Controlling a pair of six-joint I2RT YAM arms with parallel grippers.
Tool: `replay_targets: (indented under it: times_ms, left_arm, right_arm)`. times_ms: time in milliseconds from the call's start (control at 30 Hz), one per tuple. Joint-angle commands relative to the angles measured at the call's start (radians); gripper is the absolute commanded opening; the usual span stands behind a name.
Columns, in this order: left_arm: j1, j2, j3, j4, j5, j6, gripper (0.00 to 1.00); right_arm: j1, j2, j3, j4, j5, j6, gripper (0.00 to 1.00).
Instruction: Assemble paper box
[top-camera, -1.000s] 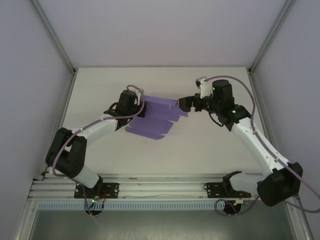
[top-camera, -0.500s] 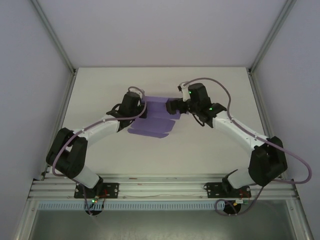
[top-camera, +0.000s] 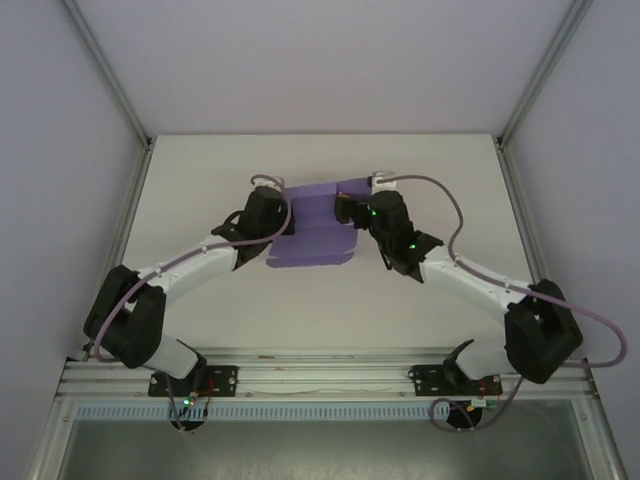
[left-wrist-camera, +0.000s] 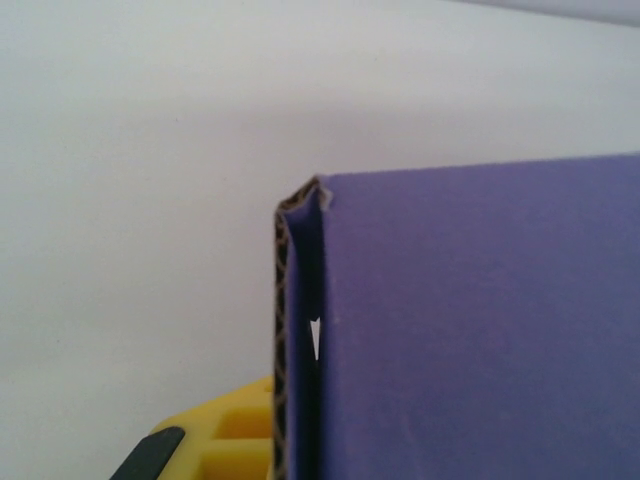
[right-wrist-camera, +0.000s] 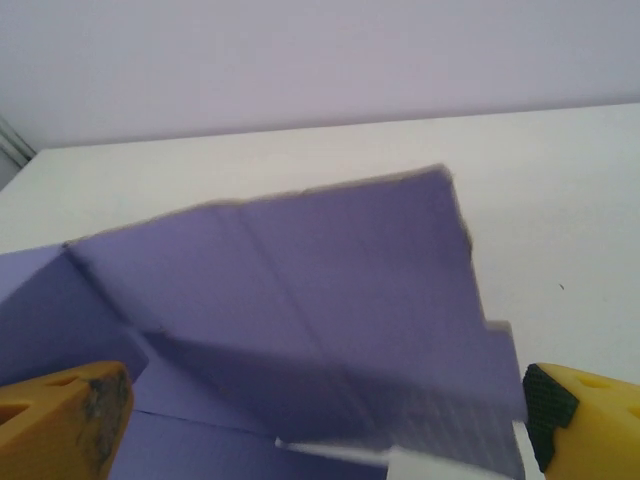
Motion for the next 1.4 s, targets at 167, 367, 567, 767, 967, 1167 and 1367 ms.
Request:
replay_targets:
  times_ms: [167, 367, 567, 767, 967, 1167, 1367]
  left_arm:
    - [-0.013, -0.095, -0.052, 0.014, -0.064, 0.029, 0.0]
    - [-0.01, -0.117, -0.055, 0.002, -0.084, 0.038, 0.0]
    - [-0.01, -0.114, -0.055, -0.005, -0.066, 0.014, 0.0]
    - [-0.01, -0.108, -0.056, 0.0, -0.061, 0.012, 0.0]
    - [-0.01, -0.104, -0.049, 0.002, -0.031, 0.013, 0.0]
    - [-0.01, -0.113, -0.058, 0.017, -0.015, 0.002, 0.0]
    - [-0.009, -0.117, -0.052, 0.001, -0.024, -0.005, 0.0]
  right_arm:
    - [-0.052, -0.245, -0.04, -0.389, -0.145, -0.003, 1.0]
    - [-0.102, -0.286, -0.086, -0.428, -0.188, 0.021, 1.0]
    - [-0.118, -0.194, -0.074, -0.363, -0.191, 0.022, 1.0]
    - [-0.142, -0.152, -0.081, -0.281, -0.181, 0.022, 1.0]
    - [-0.148, -0.125, -0.077, -0.194, -0.282, 0.014, 1.0]
    - [-0.148, -0.079, -0.061, -0.079, -0.446, 0.048, 1.0]
    - [-0.15, -0.086, -0.049, -0.13, -0.42, 0.027, 1.0]
